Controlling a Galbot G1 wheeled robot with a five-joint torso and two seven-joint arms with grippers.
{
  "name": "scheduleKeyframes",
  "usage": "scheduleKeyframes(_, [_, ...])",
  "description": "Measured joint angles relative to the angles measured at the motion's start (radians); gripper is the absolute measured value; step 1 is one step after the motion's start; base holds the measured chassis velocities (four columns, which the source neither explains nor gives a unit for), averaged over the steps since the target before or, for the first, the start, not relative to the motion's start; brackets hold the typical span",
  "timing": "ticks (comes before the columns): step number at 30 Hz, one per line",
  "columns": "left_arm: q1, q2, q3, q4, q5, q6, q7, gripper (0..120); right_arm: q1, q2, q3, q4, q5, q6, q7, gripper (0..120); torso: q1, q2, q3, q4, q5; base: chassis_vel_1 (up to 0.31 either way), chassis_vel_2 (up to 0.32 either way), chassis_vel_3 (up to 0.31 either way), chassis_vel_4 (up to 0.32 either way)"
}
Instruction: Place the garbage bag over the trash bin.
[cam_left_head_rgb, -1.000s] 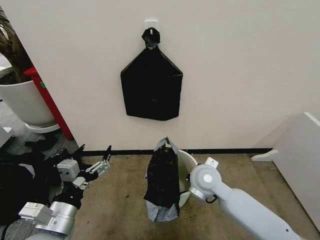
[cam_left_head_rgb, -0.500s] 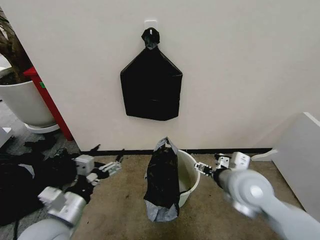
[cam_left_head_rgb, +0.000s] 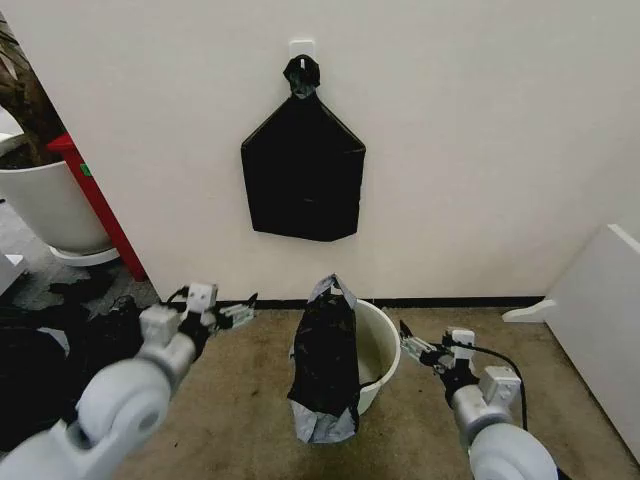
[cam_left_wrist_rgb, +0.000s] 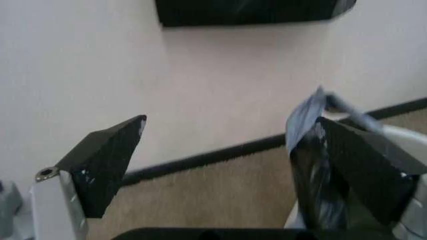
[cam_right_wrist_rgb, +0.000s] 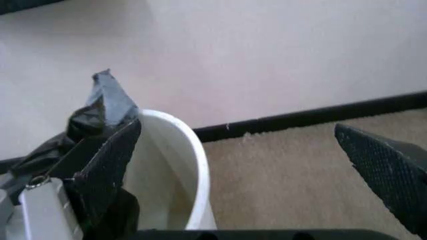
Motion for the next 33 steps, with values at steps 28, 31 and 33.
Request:
scheduleKeyframes(28, [-0.453, -0.139, 0.626, 0.192, -0.489, 0.156, -0.661, 100, 0.082, 0.072, 0.002, -0.115, 0.222, -0.033, 0.170, 100, 0.000, 0.000, 0.000, -0.0003, 0.0000, 0.000, 0.000, 0.000, 0.000])
scheduleKeyframes(31, [-0.459, -0.158, 0.645, 0.211, -0.515, 0.155, -0.694, 100, 0.084, 0.075, 0.004, -0.115, 0.240, -0.034, 0.179, 100, 0.000, 0.000, 0.000, -0.0002, 0.0000, 0.000, 0.000, 0.000, 0.000])
scheduleKeyframes(33, [-0.456, -0.169, 0.649, 0.219, -0.525, 0.154, -0.714, 100, 0.086, 0.074, 0.004, -0.113, 0.250, -0.035, 0.187, 100, 0.000, 0.000, 0.000, -0.0002, 0.0001, 0.000, 0.000, 0.000, 0.000])
